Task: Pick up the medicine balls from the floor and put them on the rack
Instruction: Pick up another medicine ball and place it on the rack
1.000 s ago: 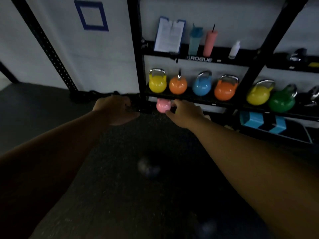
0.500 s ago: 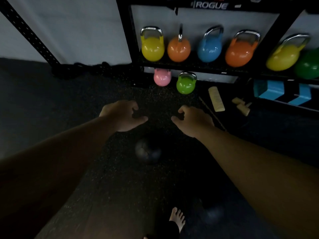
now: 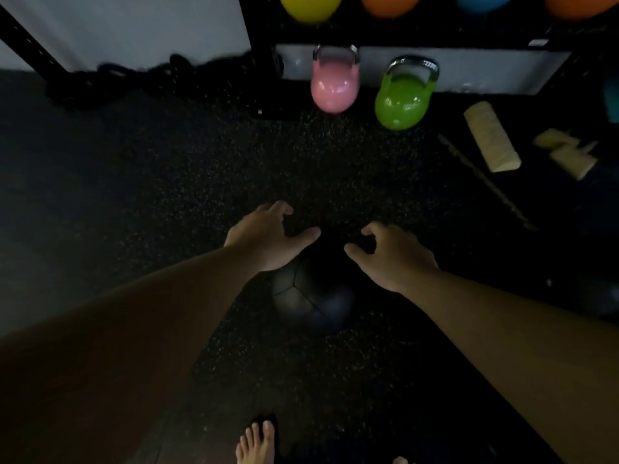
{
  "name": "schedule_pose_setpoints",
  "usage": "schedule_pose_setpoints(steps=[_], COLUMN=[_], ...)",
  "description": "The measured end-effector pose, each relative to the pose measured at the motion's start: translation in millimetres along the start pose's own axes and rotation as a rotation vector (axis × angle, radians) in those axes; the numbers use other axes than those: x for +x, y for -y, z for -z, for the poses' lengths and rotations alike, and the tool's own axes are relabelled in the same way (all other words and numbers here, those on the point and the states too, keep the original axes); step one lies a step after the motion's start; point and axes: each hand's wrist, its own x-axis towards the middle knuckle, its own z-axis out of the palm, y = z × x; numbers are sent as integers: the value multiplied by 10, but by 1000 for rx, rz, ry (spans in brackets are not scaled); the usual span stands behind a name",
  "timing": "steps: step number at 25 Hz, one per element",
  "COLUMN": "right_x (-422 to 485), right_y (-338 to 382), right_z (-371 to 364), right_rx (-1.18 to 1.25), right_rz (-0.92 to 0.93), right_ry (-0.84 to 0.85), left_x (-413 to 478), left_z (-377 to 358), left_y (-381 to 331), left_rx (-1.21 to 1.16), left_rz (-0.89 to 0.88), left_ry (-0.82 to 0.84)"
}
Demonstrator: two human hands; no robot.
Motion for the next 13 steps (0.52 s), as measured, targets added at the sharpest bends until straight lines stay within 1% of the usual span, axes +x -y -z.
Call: schedule_pose_setpoints(steps=[4,7,10,13], right_x=[534,747,914,1077], right_y=[-198,-243,-268,-328], right_z=[-1203,-1867,-2103,-2134], right_rx=[20,35,107,223], right_rz=[-48,-60,-85,-122], right_ry=[30,56,-2,-14], left_x=[492,672,812,959], left_z=[-1177,-1881,-2254,-2368], left_y=[602,973,1180,1272], left_rx=[-56,-134,-301,-538], left_rz=[75,133,200,285], left_ry=[30,70,60,126])
